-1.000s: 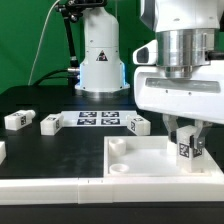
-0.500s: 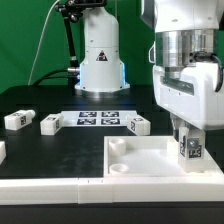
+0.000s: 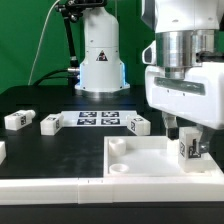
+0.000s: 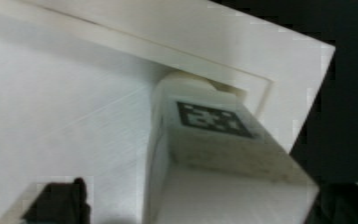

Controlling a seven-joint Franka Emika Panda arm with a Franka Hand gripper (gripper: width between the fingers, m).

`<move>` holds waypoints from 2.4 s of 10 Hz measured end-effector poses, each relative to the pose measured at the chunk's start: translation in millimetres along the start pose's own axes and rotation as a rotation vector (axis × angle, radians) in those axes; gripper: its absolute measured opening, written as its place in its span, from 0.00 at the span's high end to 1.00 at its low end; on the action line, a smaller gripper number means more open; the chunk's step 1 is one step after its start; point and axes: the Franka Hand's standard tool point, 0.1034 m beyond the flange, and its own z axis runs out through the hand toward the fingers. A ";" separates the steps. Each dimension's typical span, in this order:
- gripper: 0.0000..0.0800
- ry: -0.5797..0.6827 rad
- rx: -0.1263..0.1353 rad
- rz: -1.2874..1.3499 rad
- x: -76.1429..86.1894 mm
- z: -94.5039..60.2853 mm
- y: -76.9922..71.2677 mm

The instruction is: Assemble one leg

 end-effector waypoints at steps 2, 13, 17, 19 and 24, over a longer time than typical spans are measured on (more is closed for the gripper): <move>0.19 0.000 0.000 -0.226 1.0 -0.1 0.0; 0.19 0.020 -0.025 -1.093 0.8 -0.6 -1.1; 0.51 0.021 -0.027 -1.088 1.8 0.0 -0.4; 0.64 0.020 -0.025 -1.056 1.5 0.1 -0.5; 0.63 0.038 -0.073 -0.566 10.1 -0.8 9.1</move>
Offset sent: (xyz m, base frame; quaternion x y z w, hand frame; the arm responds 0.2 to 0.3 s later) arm -0.0002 0.0076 -0.0006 0.0019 -0.0082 -0.1726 0.9849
